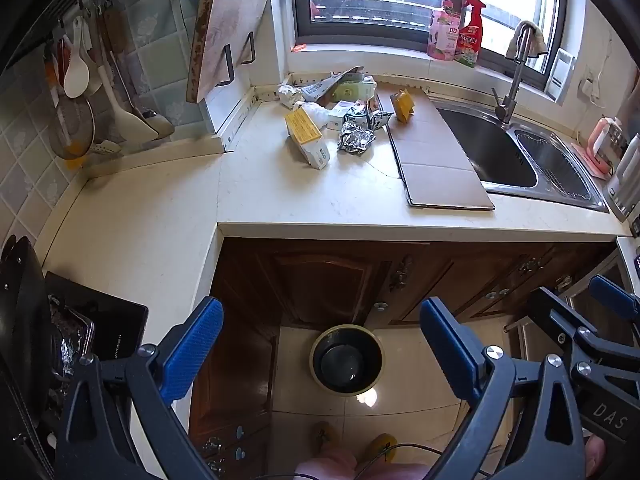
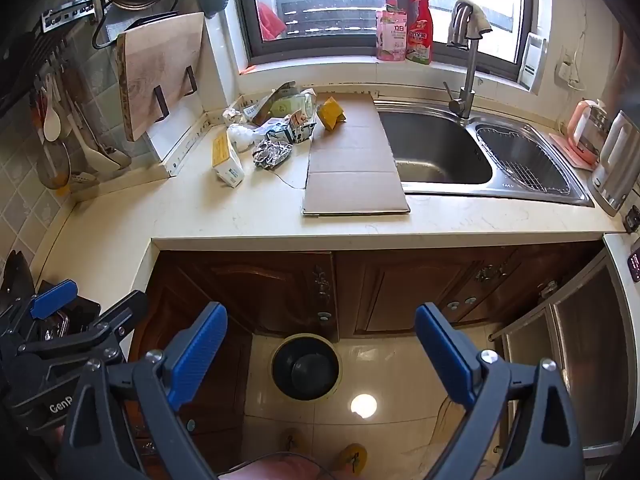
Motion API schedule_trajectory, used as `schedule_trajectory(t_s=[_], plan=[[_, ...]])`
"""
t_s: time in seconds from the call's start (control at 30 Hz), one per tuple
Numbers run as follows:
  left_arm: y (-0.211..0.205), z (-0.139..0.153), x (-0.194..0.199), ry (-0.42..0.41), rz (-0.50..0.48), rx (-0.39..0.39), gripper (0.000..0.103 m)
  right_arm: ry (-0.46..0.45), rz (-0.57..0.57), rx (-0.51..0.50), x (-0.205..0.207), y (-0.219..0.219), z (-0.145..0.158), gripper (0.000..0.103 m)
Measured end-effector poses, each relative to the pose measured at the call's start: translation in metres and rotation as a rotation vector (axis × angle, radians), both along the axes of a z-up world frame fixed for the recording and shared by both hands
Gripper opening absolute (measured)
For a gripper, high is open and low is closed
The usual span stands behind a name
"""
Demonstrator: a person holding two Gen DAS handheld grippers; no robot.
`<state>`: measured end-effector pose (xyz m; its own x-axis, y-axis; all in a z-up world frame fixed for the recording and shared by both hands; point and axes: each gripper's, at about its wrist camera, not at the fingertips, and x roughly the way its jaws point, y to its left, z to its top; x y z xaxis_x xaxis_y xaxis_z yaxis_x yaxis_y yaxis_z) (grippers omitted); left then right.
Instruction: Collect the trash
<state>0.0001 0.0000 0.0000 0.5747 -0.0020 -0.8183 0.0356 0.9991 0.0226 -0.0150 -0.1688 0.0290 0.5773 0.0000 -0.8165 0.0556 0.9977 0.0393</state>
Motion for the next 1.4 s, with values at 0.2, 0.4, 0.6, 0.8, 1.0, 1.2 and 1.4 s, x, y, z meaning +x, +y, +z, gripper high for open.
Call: schedule_trajectory(t_s=[0.2,0.4,0.6,0.8,1.0,1.2,1.4], plan=[[-0.001,0.000,0.000,-0.002,-0.005,-0.001,0.092,0.005,-0.001,0.006,0.001,0.002,-0.001,0.096],[-0.004,-0.002,0.001,0.001,-0.006,0.003,0.090,0.008,0.000,0.006,0.002,-0.001,-0.004,0.096],[-0.003,-0.003,0.001,0.007,-0.006,0.001,0.090,0.022,-0.002,0.002,0.004,0.003,-0.007,0.096],[-0.002,-0.005,0.002,0.019,-0.004,-0.007,0.087,0.026,0.001,0.000,0.006,0.003,-0.009,0.096],[0.000,-0.007,0.001,0.020,-0.005,-0.009,0.087,0.028,0.001,-0.001,0.007,0.004,-0.009,0.096],[0.003,-0.008,0.001,0.027,-0.001,-0.010,0.087,0.038,0.005,0.000,0.010,0.006,-0.014,0.096],[0.003,-0.010,0.000,0.030,-0.002,-0.010,0.085,0.044,0.005,0.005,0.009,0.006,-0.016,0.096]])
